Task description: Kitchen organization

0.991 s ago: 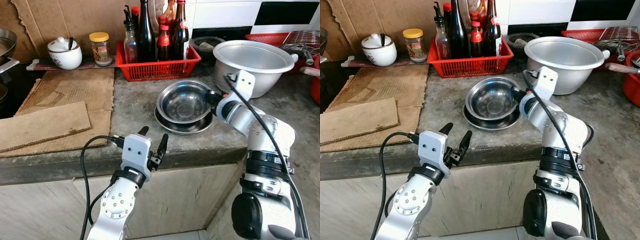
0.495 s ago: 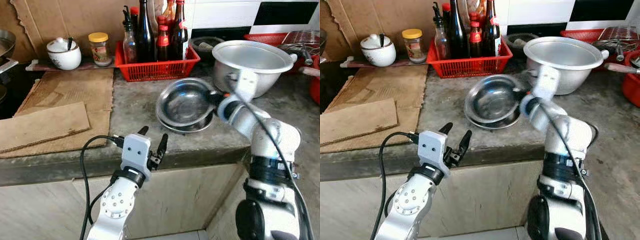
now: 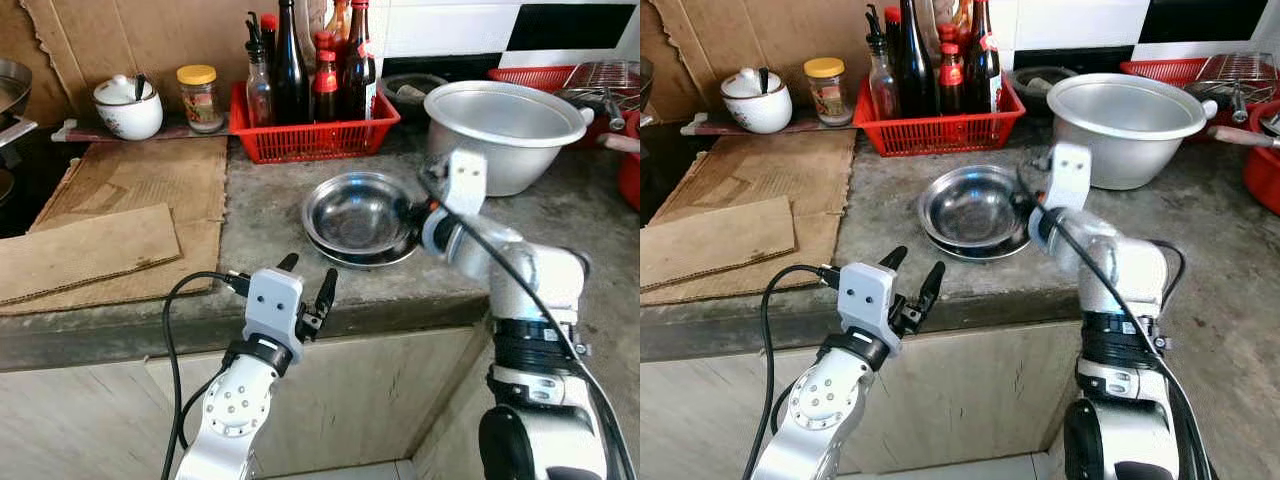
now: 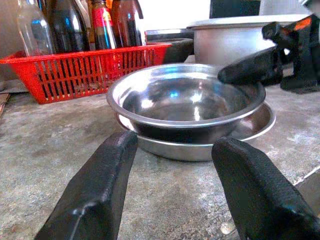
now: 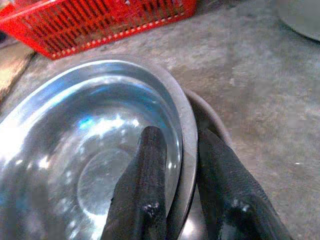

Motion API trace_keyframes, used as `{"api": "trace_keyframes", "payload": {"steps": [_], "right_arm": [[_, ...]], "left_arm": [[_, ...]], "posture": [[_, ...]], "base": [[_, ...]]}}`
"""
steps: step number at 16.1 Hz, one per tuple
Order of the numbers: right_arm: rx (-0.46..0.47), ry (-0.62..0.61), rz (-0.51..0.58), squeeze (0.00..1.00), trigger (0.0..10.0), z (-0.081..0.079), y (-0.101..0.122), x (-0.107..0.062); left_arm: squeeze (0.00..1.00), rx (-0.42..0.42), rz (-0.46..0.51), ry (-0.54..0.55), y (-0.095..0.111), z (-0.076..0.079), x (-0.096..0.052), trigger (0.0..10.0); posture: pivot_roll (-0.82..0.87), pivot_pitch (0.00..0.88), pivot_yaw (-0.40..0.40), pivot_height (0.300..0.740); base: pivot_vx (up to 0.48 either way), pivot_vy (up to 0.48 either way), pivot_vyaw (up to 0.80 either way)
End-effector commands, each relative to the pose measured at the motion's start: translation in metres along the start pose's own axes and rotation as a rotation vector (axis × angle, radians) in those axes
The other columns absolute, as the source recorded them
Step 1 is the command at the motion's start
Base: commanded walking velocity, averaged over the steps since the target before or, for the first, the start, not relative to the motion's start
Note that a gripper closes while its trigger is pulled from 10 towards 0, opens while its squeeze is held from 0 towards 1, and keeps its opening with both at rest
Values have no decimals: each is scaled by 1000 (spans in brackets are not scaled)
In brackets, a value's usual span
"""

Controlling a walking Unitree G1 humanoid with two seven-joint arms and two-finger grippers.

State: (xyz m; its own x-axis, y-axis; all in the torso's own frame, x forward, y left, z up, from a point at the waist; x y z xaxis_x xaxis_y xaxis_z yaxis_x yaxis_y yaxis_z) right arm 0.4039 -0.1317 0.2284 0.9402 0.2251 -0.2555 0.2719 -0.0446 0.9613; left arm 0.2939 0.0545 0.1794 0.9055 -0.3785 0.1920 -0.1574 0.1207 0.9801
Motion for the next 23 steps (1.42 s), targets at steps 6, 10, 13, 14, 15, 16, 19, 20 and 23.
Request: {"api": "trace_keyframes", "payload": {"steps": [6,10,13,14,15,16,19,20,23], "right_arm": [[-31,19,-18,0,10000,-4,5,3],[-81,2,-69,1000,10000,1,5,7],[-88,9,-70,0,10000,1,8,7],[-80,14,-86,0,10000,1,7,8],[-76,17,-94,0,10000,1,7,8],[-72,21,-109,0,10000,1,6,9],[-82,60,-154,0,10000,-3,0,10],[-88,71,-161,0,10000,-5,-1,10],[-103,83,-173,0,10000,-8,-3,11]], "left_arm": [[0,7,-10,5,-3,1,-1,10000],[0,4,-10,6,-3,1,-1,10000],[0,2,-11,8,-3,2,-2,10000],[0,2,-13,8,-3,2,-2,10000],[0,3,-14,9,-4,2,-2,10000],[0,2,-14,9,-3,2,-2,10000],[0,3,-13,10,-3,1,-2,10000],[0,3,-13,11,-3,1,-2,10000],[0,4,-13,12,-4,1,-2,10000]], "posture": [[192,82,-40,740],[190,89,-42,740],[190,90,-44,740],[189,91,-41,740],[189,93,-44,740],[188,94,-44,740],[190,94,-45,740],[189,94,-44,740],[191,93,-47,740]], "base": [[0,0,0],[0,0,0],[0,0,0],[0,0,0],[0,0,0],[0,0,0],[0,0,0],[0,0,0],[0,0,0]]}}
Point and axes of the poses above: a point about 5 cm out from each wrist's last joint towards the gripper, its own x axis pointing out of the wrist towards the gripper, its own y axis along the axis of the wrist's last joint, z = x × y, the point moved 5 cm from there along x, pointing out of the wrist towards the gripper, and after that the axes turned 10 degrees about -x, right-handed, at the moved point
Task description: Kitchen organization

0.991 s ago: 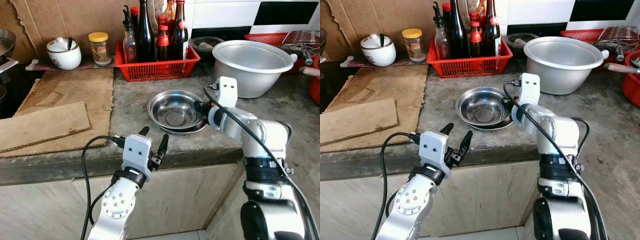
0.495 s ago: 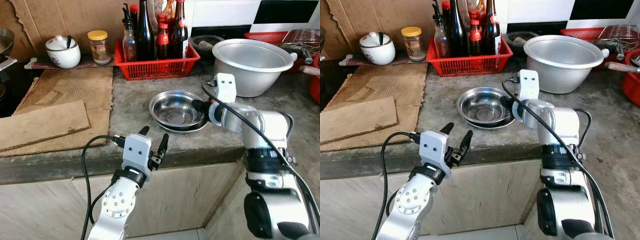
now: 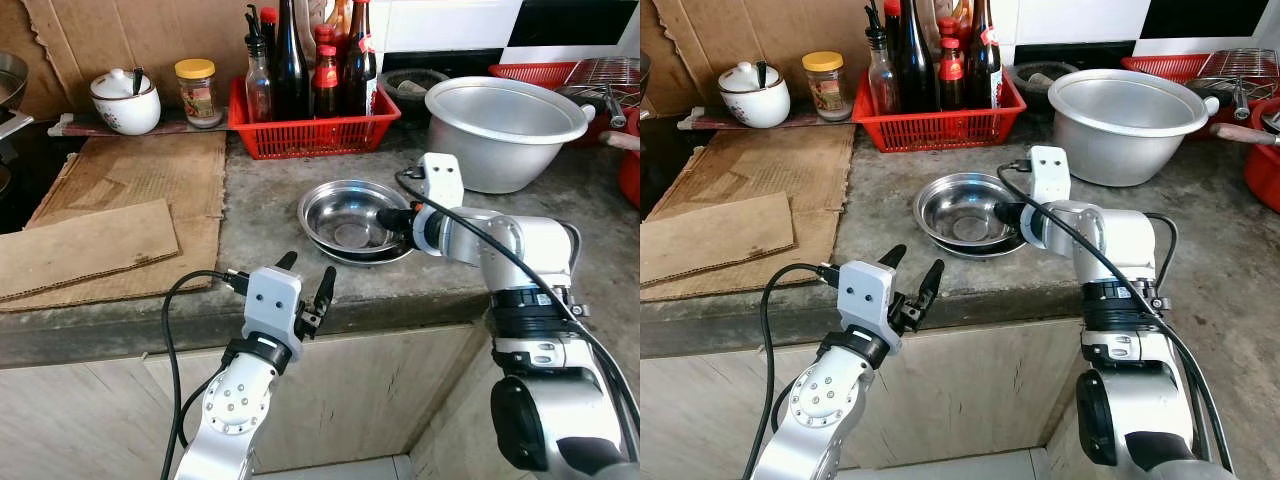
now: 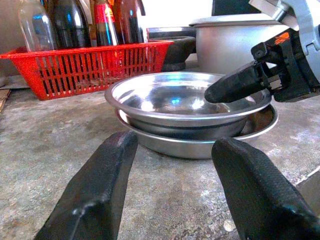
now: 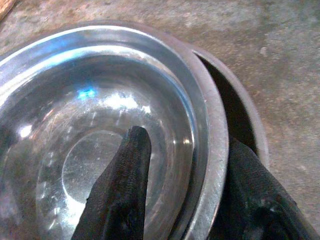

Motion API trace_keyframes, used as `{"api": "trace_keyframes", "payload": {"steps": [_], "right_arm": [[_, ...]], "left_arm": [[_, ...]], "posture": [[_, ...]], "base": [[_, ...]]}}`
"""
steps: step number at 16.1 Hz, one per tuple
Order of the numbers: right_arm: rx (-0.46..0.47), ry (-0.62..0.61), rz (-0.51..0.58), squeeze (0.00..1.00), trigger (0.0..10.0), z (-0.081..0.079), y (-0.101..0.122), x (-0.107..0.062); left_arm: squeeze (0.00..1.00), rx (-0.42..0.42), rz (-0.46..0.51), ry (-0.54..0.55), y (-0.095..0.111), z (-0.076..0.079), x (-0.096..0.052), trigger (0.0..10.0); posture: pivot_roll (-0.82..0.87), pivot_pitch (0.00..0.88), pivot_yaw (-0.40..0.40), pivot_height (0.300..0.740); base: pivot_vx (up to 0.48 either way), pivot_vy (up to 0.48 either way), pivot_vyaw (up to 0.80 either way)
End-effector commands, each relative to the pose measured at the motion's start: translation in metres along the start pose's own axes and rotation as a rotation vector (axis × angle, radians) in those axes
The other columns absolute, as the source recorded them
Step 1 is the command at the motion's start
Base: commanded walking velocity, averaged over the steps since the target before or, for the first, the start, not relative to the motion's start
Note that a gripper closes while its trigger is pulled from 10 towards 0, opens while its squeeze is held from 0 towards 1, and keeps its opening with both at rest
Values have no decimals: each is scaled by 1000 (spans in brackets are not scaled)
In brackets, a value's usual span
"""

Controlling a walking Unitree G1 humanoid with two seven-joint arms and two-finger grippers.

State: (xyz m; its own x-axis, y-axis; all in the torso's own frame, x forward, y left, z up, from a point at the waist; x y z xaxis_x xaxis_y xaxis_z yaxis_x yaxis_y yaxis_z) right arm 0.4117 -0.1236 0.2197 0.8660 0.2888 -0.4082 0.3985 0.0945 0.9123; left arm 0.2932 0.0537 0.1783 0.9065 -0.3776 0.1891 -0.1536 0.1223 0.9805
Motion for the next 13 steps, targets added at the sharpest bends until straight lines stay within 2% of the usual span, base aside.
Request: {"api": "trace_keyframes", "payload": {"steps": [1,2,3,4,5,11,12,13], "right_arm": [[-27,19,-13,0,10000,-4,2,-1],[-37,21,-15,0,10000,-5,2,0],[-62,18,-22,0,7569,-5,1,0],[-64,18,-22,0,2196,-5,1,0],[-70,16,-24,0,0,-5,0,0],[-52,-5,-12,0,0,-2,2,0],[-25,-17,5,0,0,0,3,0],[39,-49,57,0,0,5,9,0]], "left_arm": [[0,8,-9,11,-2,0,-1,10000],[0,9,-9,10,-2,0,-1,10000],[0,10,-9,11,-3,0,-1,10000],[0,10,-9,11,-3,0,-1,10000],[0,10,-8,11,-2,0,-1,10000],[0,10,-5,10,-2,0,-1,10000],[0,10,-4,9,-2,0,-1,10000],[0,9,-4,8,-2,0,0,10000]], "posture": [[189,93,-46,740],[189,93,-46,740],[189,90,-46,740],[189,90,-46,740],[192,88,-50,740],[191,81,-46,740],[192,81,-47,740],[192,78,-44,740]], "base": [[0,0,0],[0,0,0],[0,0,0],[0,0,0],[0,0,0],[0,0,0],[0,0,0],[0,0,0]]}}
Point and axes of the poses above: a point about 5 cm out from each wrist's last joint towards the gripper, its own x axis pointing out of the wrist towards the gripper, its own y axis along the axis of the wrist's last joint, z = x × y, the point moved 5 cm from there along x, pointing out of the wrist towards the gripper, and after that the axes turned 10 degrees about -x, right-handed, at the moved point
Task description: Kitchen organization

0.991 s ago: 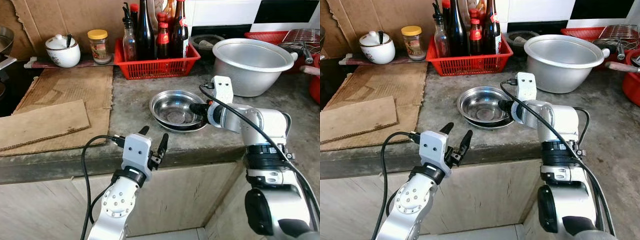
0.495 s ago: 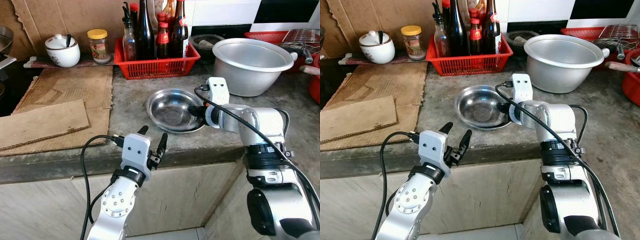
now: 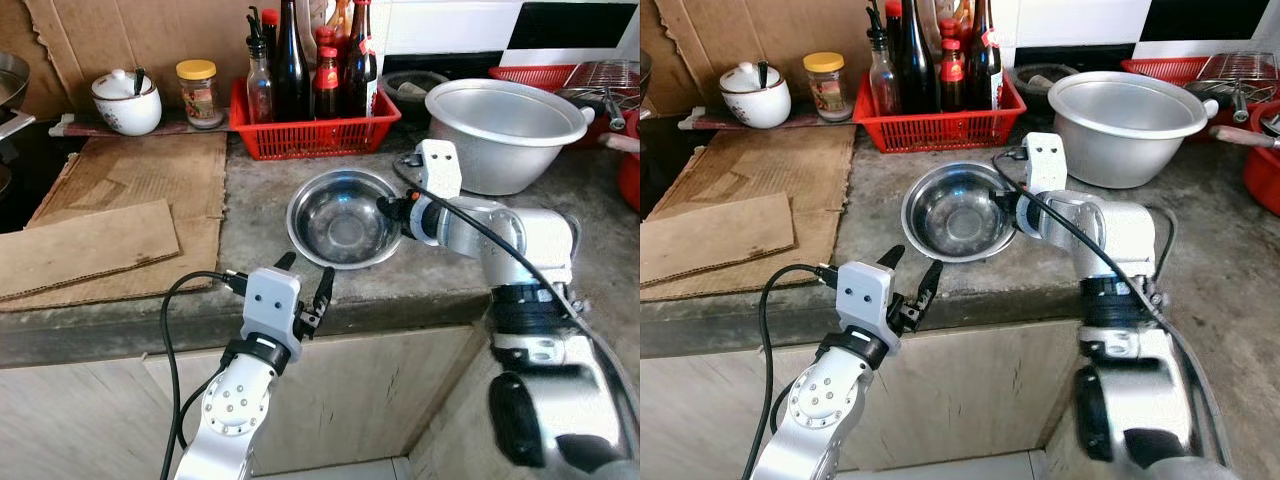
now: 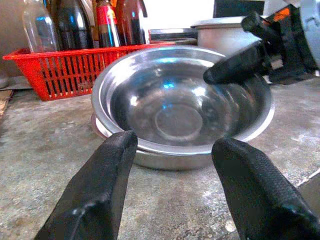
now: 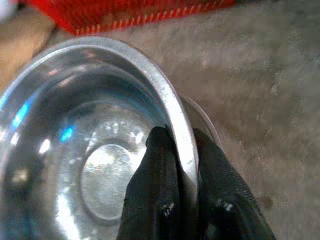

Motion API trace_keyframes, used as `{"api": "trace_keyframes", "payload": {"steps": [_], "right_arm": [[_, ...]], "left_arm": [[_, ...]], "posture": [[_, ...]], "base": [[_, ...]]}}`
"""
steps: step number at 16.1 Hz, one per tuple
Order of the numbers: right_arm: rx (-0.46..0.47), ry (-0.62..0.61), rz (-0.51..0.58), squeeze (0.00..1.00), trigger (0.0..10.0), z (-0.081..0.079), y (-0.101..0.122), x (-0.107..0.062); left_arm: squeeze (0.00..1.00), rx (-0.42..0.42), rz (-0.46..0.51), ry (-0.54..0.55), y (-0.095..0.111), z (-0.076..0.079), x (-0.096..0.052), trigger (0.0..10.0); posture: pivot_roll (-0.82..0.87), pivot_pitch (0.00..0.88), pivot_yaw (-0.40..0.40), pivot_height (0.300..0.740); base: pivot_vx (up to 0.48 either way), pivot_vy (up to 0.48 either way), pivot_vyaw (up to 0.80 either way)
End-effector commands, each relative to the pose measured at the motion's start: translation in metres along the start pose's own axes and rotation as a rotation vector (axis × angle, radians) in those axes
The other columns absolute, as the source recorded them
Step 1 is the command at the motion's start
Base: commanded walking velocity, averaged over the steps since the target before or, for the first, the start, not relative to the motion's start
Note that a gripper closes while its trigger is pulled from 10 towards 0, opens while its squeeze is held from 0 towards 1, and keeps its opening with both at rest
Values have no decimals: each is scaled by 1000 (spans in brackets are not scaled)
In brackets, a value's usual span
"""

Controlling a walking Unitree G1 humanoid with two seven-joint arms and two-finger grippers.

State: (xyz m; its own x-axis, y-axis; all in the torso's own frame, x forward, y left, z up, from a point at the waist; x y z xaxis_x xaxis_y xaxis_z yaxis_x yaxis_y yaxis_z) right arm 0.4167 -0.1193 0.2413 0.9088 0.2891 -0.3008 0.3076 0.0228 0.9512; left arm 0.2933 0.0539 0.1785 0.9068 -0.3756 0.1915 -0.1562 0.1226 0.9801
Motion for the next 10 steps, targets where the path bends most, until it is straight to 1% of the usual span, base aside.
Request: {"api": "trace_keyframes", "payload": {"steps": [1,2,3,4,5,6,7,8,10], "right_arm": [[62,-76,40,0,0,14,-1,1],[129,-88,148,0,0,17,14,-3],[185,-106,216,0,0,19,22,-7],[203,-129,280,0,0,22,28,-11],[205,-143,308,0,0,23,29,-14],[205,-143,308,0,0,23,29,-14],[198,-255,437,0,0,31,33,-33],[170,-309,494,0,0,34,36,-44],[46,-384,628,0,0,31,43,-70]], "left_arm": [[0,7,-5,6,-2,1,0,10000],[0,8,-5,5,-2,1,0,10000],[0,8,-5,6,-1,0,0,10000],[0,7,-3,6,-1,0,0,10000],[0,7,-2,4,0,0,1,10000],[0,7,-2,4,0,0,1,10000],[0,-22,11,-21,3,5,0,10000],[0,-47,23,-48,5,9,-1,10000],[0,-82,38,-107,9,19,-3,10000]], "posture": [[194,76,-47,740],[196,77,-47,740],[194,77,-42,740],[194,78,-40,740],[195,78,-38,740],[195,78,-38,740],[194,79,-35,740],[194,79,-34,740],[191,77,-28,740]], "base": [[0,0,0],[0,0,0],[0,0,0],[0,0,0],[0,0,0],[0,0,0],[0,0,0],[0,0,0],[0,0,0]]}}
Point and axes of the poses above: a point about 5 cm out from each wrist's last joint towards the gripper, its own x axis pointing out of the wrist towards the gripper, its own y axis along the axis of the wrist's last joint, z = x × y, the point moved 5 cm from there along x, pointing out of the wrist towards the gripper, and after that the axes turned 10 degrees about -x, right-handed, at the moved point
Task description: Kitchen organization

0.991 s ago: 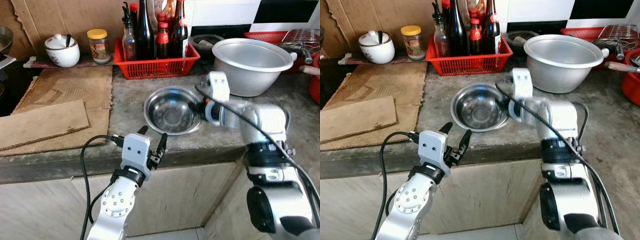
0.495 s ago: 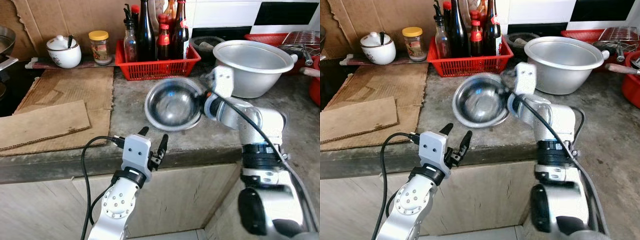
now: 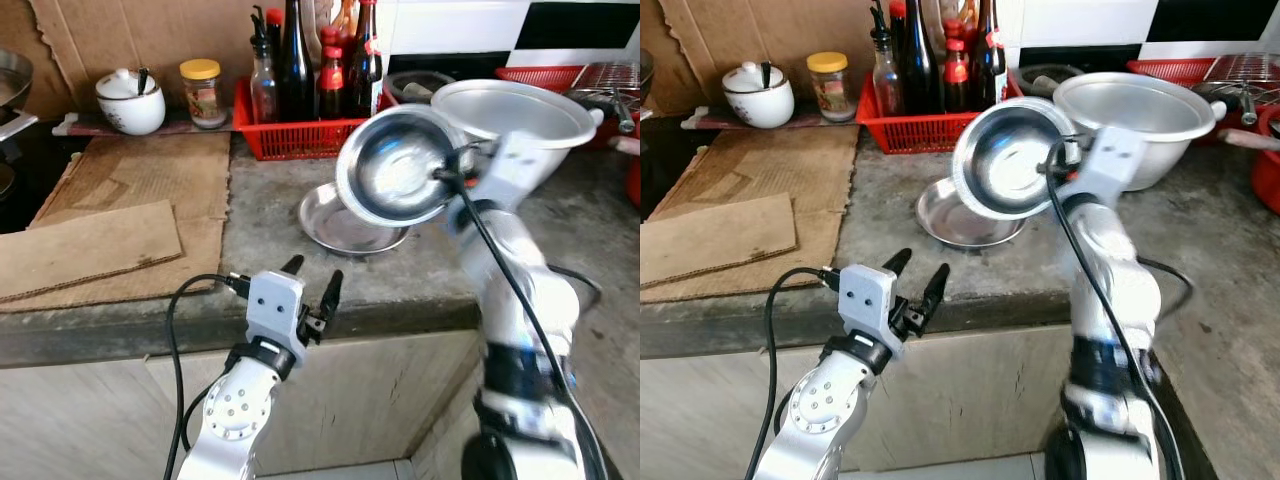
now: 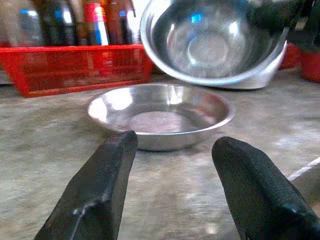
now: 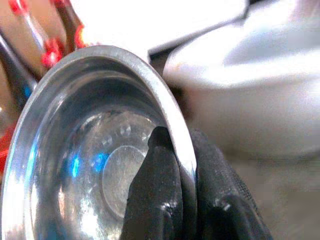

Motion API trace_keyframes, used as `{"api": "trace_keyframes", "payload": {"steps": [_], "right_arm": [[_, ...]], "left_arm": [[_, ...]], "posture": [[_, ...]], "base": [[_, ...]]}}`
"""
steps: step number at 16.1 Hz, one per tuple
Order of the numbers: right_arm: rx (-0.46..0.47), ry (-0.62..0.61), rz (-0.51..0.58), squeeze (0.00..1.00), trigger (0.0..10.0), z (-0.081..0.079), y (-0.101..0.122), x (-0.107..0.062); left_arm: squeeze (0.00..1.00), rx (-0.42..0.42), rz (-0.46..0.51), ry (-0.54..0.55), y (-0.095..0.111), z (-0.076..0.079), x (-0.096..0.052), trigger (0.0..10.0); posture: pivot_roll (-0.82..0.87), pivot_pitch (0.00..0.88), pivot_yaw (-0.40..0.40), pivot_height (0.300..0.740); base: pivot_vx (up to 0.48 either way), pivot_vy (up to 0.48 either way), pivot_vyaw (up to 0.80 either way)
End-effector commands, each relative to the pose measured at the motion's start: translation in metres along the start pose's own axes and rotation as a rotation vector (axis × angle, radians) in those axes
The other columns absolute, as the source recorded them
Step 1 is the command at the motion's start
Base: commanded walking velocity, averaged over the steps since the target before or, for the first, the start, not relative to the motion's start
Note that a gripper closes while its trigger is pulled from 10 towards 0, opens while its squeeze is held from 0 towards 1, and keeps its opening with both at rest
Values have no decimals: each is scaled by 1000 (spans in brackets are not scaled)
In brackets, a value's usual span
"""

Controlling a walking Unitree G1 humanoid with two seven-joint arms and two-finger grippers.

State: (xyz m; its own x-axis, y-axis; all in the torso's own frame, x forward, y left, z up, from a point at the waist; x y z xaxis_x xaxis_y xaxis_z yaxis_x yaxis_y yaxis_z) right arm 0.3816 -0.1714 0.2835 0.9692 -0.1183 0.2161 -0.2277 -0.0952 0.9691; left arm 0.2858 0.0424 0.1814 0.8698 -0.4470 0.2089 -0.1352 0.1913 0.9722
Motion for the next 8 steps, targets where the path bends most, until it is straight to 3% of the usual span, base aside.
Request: {"api": "trace_keyframes", "payload": {"steps": [1,2,3,6,8], "right_arm": [[-53,3,104,0,0,-4,22,-8],[-108,1,141,0,2980,-5,24,-20],[-170,-5,166,0,10000,-7,19,-34],[-243,-41,161,0,10000,-2,4,-53],[-269,-67,162,0,10000,1,0,-59]], "left_arm": [[0,-16,29,-36,7,8,-1,10000],[0,-20,35,-48,9,11,-1,10000],[0,-17,40,-55,10,11,0,10000],[0,-21,44,-62,11,11,1,10000],[0,-25,45,-75,12,12,2,10000]], "posture": [[190,76,-27,740],[185,73,-21,740],[181,70,-19,740],[180,64,-14,740],[176,57,-7,740]], "base": [[0,0,0],[0,0,0],[0,0,0],[0,0,0],[0,0,-603]]}}
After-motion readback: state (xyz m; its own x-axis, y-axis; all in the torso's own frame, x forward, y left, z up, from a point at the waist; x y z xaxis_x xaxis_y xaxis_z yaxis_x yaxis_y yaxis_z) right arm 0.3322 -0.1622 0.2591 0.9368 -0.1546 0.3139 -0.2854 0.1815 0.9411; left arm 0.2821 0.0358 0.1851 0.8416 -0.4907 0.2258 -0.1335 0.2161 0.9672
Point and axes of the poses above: a point about 5 cm out from each wrist's last joint towards the gripper, its own x axis pointing out of the wrist towards the gripper, its own y axis along the axis of the wrist's last joint, z = x × y, the point moved 5 cm from there along x, pointing out of the wrist towards the gripper, and after that the axes turned 10 degrees about -x, right-handed, at the moved point
